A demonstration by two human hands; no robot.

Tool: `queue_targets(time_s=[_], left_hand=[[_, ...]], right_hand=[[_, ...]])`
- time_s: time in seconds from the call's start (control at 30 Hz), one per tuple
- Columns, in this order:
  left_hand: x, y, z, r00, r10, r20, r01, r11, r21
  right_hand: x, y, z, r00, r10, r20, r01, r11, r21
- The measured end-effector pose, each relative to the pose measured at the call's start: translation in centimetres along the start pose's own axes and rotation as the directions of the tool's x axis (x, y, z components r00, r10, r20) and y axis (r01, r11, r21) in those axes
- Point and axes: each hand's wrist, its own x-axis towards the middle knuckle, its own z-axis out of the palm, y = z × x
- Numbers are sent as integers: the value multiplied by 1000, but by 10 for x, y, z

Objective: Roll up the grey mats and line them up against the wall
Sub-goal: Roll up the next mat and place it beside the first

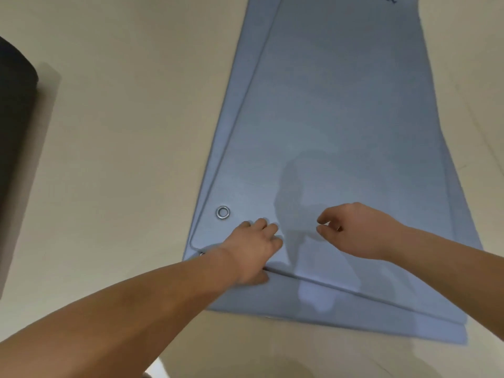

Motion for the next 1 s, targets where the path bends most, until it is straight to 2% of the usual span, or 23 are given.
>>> queue_targets(time_s=[0.13,0.23,0.3,0.4,0.53,0.6,0.67,0.73,0.87,0.93,1.0], left_hand=[[8,1,-1,1000,6,-3,-6,990,140],[3,10,-11,996,67,64,-79,976,205],[-3,11,-22,994,84,74,-97,977,189],[-10,9,-50,990,142,-19,-138,982,131],[-9,15,-107,995,96,-28,-92,987,130],[-4,19,-136,996,72,-54,-64,988,140],[7,21,-157,995,40,-87,-23,982,189],[18,19,-173,988,-6,-154,39,977,209],[20,15,-172,966,-28,-256,63,990,128],[2,17,-149,954,52,-295,-4,987,160],[-19,23,-127,953,125,-276,-65,974,215]], right_hand=[[-21,33,20,1000,25,6,-25,1000,7],[-37,45,34,998,19,53,-18,1000,-23],[-43,50,38,997,-3,80,10,996,-86],[-51,53,35,995,-52,83,63,990,-128],[-54,64,26,994,-108,-22,105,988,-117],[-58,74,19,986,-127,-112,125,992,-29],[-63,86,18,957,-147,-252,184,974,131],[-66,91,24,902,-169,-396,255,951,175],[-69,107,40,790,-224,-571,349,930,118],[-69,112,44,751,-254,-609,350,936,40],[-72,109,48,679,-348,-646,384,919,-92]])
